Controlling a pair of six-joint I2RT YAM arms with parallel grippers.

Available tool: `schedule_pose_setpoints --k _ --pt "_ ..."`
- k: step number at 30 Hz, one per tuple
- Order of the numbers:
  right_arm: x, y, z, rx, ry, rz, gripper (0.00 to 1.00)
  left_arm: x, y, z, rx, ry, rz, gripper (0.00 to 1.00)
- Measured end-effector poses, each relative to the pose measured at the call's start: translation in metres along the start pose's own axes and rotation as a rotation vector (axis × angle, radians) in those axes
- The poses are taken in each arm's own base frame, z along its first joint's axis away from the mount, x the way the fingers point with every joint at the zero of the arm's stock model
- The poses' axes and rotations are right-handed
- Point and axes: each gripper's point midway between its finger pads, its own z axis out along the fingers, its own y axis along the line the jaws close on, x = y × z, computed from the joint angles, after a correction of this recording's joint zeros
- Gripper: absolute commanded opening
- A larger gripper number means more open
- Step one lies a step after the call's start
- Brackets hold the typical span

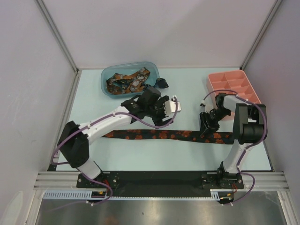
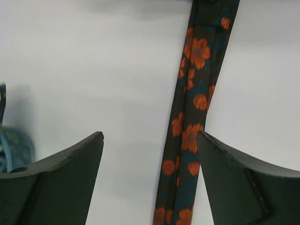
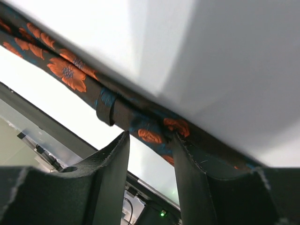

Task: Roll the ties
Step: Flatten out the tie at the center of the board.

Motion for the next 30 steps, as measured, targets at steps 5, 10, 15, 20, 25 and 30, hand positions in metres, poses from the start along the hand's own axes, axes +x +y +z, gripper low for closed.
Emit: schedule_pose_setpoints --k 5,10,15,20,25,30 --pt "-0.002 0.001 0.005 0.017 0.021 -0.006 0.42 0.042 0.011 -0.027 -0.044 0.058 -0.104 0.86" --pt "-0.003 0.004 0.007 0.021 0.026 -0.013 0.03 0.082 0.028 -0.052 -0.1 0.118 -0.216 0.87" --pt "-0.002 0.004 0.003 0.031 0.033 -0.023 0.0 0.12 0.04 -0.078 -0.137 0.159 -0.311 0.9" --pt "0.003 -0.008 -0.019 0.092 0.007 -0.041 0.0 0.176 0.042 -0.114 -0.097 0.268 -0.327 1.0" --pt "0.008 -0.031 -0.037 0.144 -0.025 0.0 0.0 0.223 0.022 -0.129 -0.002 0.383 -0.249 0.99" --pt "0.011 -0.038 -0.04 0.168 -0.02 0.01 0.0 0.243 -0.001 -0.118 0.125 0.42 -0.168 0.99"
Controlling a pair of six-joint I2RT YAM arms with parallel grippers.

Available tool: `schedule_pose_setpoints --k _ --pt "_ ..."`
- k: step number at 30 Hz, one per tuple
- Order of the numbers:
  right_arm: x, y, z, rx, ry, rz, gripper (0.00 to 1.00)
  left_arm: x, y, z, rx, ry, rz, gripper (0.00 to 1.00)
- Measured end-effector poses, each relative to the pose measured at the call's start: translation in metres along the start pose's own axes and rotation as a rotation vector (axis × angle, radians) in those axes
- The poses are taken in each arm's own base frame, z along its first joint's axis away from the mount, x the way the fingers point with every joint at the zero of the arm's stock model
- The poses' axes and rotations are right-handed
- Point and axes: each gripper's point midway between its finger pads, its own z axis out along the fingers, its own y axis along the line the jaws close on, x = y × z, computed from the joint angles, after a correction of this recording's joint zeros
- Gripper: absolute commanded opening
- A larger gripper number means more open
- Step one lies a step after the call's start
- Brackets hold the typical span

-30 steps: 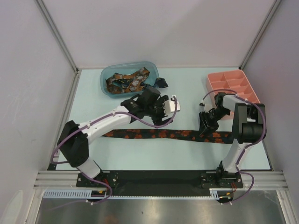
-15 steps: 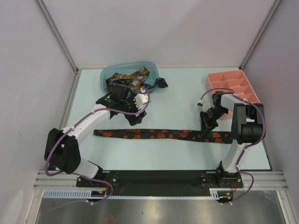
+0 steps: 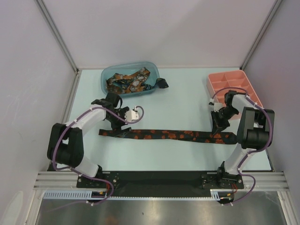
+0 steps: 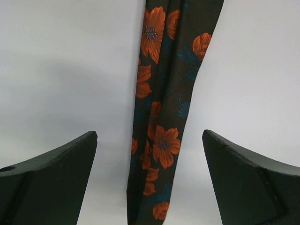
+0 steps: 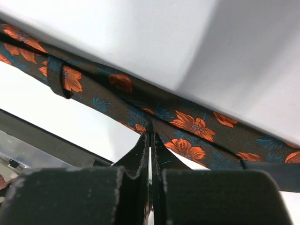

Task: Roll the ties
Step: Flatten out the tie at the center of the board.

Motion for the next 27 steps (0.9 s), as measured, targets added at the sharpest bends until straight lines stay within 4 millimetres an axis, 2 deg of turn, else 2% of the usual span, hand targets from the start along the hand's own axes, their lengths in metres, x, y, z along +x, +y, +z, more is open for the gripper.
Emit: schedule_pose_setpoints --k 5,11,12,15,16,18,19,20,24,26,27 --pt "0.003 -0.005 0.001 0.024 0.012 0.003 0.0 -0.011 0.006 0.022 0.013 -0.006 0.091 1.0" --pt "0.005 -0.007 0.002 0.041 0.011 0.026 0.0 -0.035 -0.005 0.054 0.052 -0.007 0.235 1.0" --pt "0.005 -0.007 0.001 0.044 0.009 0.025 0.0 -0.037 -0.007 0.058 0.055 -0.009 0.247 0.97" --pt "0.006 -0.008 0.002 0.055 0.004 0.027 0.0 -0.041 -0.006 0.067 0.064 -0.012 0.258 0.75" --pt "0.006 -0.009 0.001 0.059 0.005 0.029 0.0 -0.041 -0.006 0.068 0.069 -0.011 0.251 0.63" --pt "0.005 -0.01 0.001 0.068 0.003 0.028 0.0 -0.043 -0.002 0.069 0.074 -0.007 0.236 0.54" --pt "0.004 -0.01 0.002 0.074 0.0 0.027 0.0 -0.043 0.0 0.069 0.079 -0.01 0.225 0.46" --pt "0.003 -0.011 0.002 0.08 -0.003 0.025 0.0 -0.042 0.003 0.069 0.08 -0.01 0.217 0.44" --pt "-0.003 -0.008 0.005 0.099 -0.012 -0.001 0.0 -0.028 0.01 0.063 0.079 -0.001 0.179 0.42" --pt "-0.007 -0.006 0.007 0.105 -0.017 -0.02 0.0 -0.022 0.011 0.06 0.084 0.007 0.168 0.49" --pt "-0.008 -0.005 0.008 0.107 -0.019 -0.026 0.0 -0.02 0.011 0.059 0.087 0.01 0.166 0.56"
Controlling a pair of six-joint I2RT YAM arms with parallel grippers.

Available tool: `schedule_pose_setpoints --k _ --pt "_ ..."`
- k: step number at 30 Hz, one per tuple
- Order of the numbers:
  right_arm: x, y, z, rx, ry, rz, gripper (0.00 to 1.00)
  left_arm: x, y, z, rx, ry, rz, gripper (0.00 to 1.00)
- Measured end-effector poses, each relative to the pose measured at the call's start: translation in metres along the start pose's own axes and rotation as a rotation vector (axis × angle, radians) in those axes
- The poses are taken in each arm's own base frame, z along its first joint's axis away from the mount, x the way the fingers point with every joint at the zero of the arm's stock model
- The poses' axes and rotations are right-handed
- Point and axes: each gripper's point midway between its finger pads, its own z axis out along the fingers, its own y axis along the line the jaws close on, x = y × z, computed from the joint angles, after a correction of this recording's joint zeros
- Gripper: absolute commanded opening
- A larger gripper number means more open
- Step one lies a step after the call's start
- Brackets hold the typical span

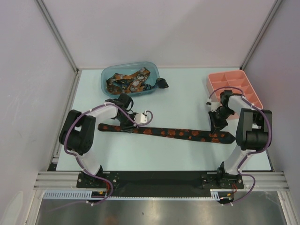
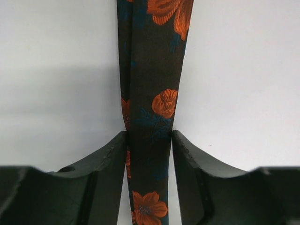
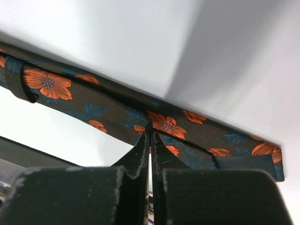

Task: Roll the ties
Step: Flatten out the tie at the center of the board.

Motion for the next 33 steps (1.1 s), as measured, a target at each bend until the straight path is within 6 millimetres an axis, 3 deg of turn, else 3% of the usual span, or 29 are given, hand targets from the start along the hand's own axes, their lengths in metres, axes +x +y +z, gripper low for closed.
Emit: schedule_pose_setpoints --k 1,3,7,10,14,16,19,21,25,27,30,33 --pt "-0.001 0.001 0.0 0.003 -0.002 -0.007 0.0 0.002 -0.001 -0.001 0.003 0.004 0.0 0.69" --pt "-0.003 0.001 0.001 0.007 -0.004 -0.012 0.0 0.005 -0.003 -0.002 0.012 0.01 -0.003 0.72" --pt "-0.006 -0.001 0.004 0.007 0.0 -0.015 0.0 0.009 0.0 -0.004 0.005 0.026 -0.001 0.48" --pt "-0.007 0.003 0.007 0.005 0.01 -0.028 0.0 0.014 0.002 -0.006 -0.004 0.041 -0.008 0.42" --pt "-0.014 0.015 0.008 0.005 0.011 -0.067 0.03 0.023 0.005 -0.01 -0.014 0.043 -0.04 0.42" --pt "-0.019 0.021 0.008 0.005 0.007 -0.091 0.12 0.03 0.006 -0.013 -0.023 0.043 -0.063 0.61" --pt "-0.023 0.029 0.006 0.002 0.005 -0.117 0.24 0.043 0.0 -0.02 -0.031 0.055 -0.097 0.76" --pt "-0.023 0.031 0.003 0.001 0.007 -0.12 0.41 0.052 -0.006 -0.026 -0.025 0.068 -0.13 0.87" --pt "-0.024 0.037 -0.016 -0.009 -0.002 -0.142 0.51 0.066 -0.006 -0.047 -0.043 0.068 -0.194 0.93" --pt "-0.032 0.045 -0.029 -0.026 -0.041 -0.159 0.55 0.077 0.005 -0.065 -0.08 0.06 -0.227 0.93" --pt "-0.052 0.066 -0.046 -0.071 -0.12 -0.21 0.61 0.102 0.025 -0.092 -0.158 0.063 -0.258 0.93" --pt "-0.069 0.097 -0.046 -0.125 -0.151 -0.295 0.71 0.126 0.034 -0.107 -0.186 0.087 -0.277 0.93"
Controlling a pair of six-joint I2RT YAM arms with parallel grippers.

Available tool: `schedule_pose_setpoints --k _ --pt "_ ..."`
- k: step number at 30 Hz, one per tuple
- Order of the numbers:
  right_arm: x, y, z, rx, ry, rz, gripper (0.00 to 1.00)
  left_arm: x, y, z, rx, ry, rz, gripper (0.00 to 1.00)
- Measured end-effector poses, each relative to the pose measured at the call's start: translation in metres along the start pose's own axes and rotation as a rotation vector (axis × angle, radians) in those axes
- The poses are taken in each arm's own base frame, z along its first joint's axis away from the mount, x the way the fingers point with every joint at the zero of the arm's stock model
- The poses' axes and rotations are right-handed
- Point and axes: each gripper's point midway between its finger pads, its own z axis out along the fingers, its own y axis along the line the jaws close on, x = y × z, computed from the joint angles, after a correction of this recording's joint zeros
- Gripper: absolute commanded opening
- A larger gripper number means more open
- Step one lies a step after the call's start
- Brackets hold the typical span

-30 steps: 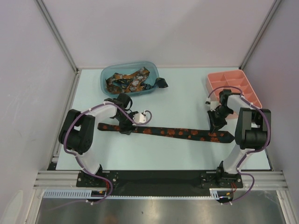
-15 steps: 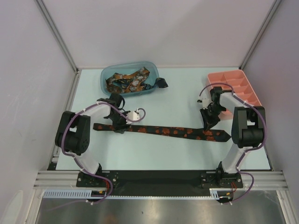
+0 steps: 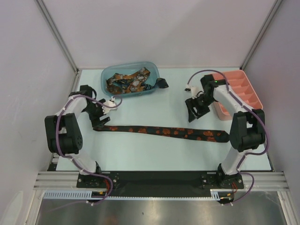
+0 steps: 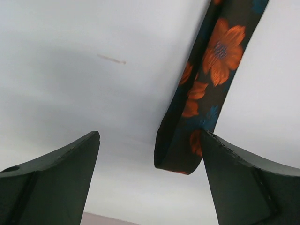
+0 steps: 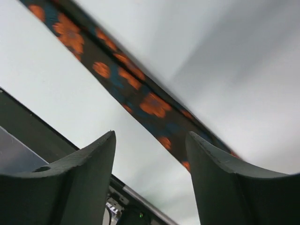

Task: Roll the ties
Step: Flatten out the tie at the center of the board.

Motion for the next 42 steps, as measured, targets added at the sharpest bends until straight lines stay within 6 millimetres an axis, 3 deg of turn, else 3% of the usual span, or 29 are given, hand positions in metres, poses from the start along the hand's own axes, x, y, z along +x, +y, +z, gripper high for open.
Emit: schedule_pose_setpoints --k 4,5,7,12,16,20,22,26,31,34,37,42 --pt "-0.011 0.037 0.031 -0.07 0.053 -0.146 0.87 0.025 0.003 0.008 0.041 0.041 -0.012 0.91" --pt "-0.008 0.044 0.041 -0.076 0.076 -0.185 0.98 0.03 0.001 0.012 0.058 0.05 -0.016 0.91" --pt "0.001 0.054 0.056 -0.068 0.119 -0.25 1.0 0.038 -0.001 0.017 0.081 0.064 -0.026 0.89" --pt "0.042 0.04 0.076 0.037 0.232 -0.379 1.0 0.052 -0.007 0.021 0.103 0.072 -0.054 0.83" --pt "0.062 0.023 0.08 0.105 0.291 -0.448 0.9 0.057 -0.013 0.021 0.111 0.075 -0.061 0.82" --pt "0.059 0.009 0.081 0.16 0.279 -0.525 0.66 0.055 -0.015 0.021 0.115 0.068 -0.067 0.75" --pt "0.056 0.003 0.081 0.182 0.275 -0.562 0.64 0.052 -0.016 0.019 0.122 0.059 -0.076 0.77" --pt "0.047 -0.008 0.08 0.216 0.257 -0.611 0.61 0.039 -0.007 0.01 0.112 0.021 -0.087 0.94" --pt "0.045 -0.013 0.079 0.217 0.25 -0.621 0.65 0.018 0.003 -0.004 0.081 -0.031 -0.053 0.99" --pt "0.046 -0.012 0.078 0.212 0.244 -0.628 0.79 0.006 -0.013 -0.004 0.092 -0.037 0.009 1.0" --pt "0.044 -0.009 0.076 0.197 0.227 -0.622 0.87 0.0 -0.042 0.006 0.144 -0.03 0.073 1.0" --pt "0.032 0.008 0.067 0.12 0.148 -0.579 0.89 -0.003 -0.051 0.023 0.162 -0.015 0.144 0.96"
